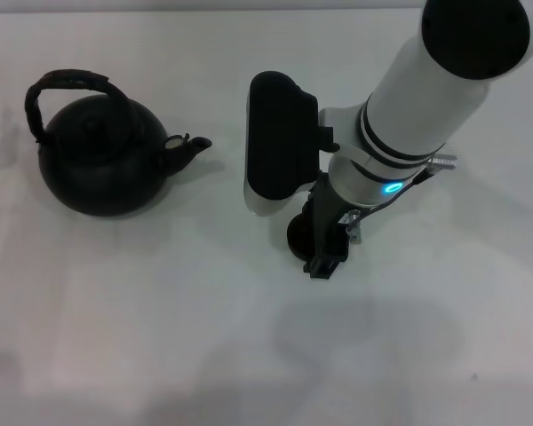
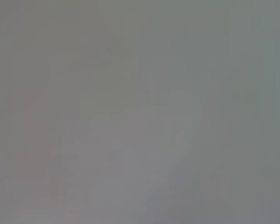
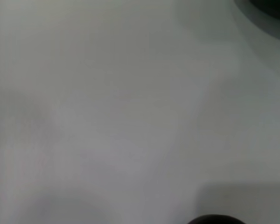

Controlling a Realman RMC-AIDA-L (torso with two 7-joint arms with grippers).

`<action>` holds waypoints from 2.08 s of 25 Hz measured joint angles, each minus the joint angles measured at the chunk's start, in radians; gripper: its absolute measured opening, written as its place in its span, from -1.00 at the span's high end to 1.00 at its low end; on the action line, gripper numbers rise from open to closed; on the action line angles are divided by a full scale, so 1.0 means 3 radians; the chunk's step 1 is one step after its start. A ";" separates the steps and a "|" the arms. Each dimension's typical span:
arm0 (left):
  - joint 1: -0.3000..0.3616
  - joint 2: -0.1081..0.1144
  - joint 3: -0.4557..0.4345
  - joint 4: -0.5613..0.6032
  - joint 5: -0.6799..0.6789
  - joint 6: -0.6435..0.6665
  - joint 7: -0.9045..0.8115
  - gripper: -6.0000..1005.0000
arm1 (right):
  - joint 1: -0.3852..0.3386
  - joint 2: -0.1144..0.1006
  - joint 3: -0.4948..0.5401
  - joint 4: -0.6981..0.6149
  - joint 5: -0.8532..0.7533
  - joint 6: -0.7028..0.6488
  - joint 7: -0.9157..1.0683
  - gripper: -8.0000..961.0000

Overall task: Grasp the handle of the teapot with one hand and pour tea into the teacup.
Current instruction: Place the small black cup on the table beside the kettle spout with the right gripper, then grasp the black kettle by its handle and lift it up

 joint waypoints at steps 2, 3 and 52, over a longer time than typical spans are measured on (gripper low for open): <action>0.0009 -0.0002 0.0001 0.0000 0.0005 0.0007 0.0000 -0.20 | -0.0005 0.0000 0.0004 -0.0001 0.0000 0.0006 0.0000 -0.65; 0.0014 -0.0003 0.0001 0.0001 0.0005 0.0011 0.0000 -0.20 | -0.0007 0.0000 0.0008 -0.0001 0.0001 0.0010 0.0001 -0.65; 0.0119 -0.0024 0.0004 0.0031 -0.0244 0.0292 -0.0096 -0.20 | -0.1190 0.0001 0.3197 0.2758 0.5664 -0.0886 -0.6253 -0.76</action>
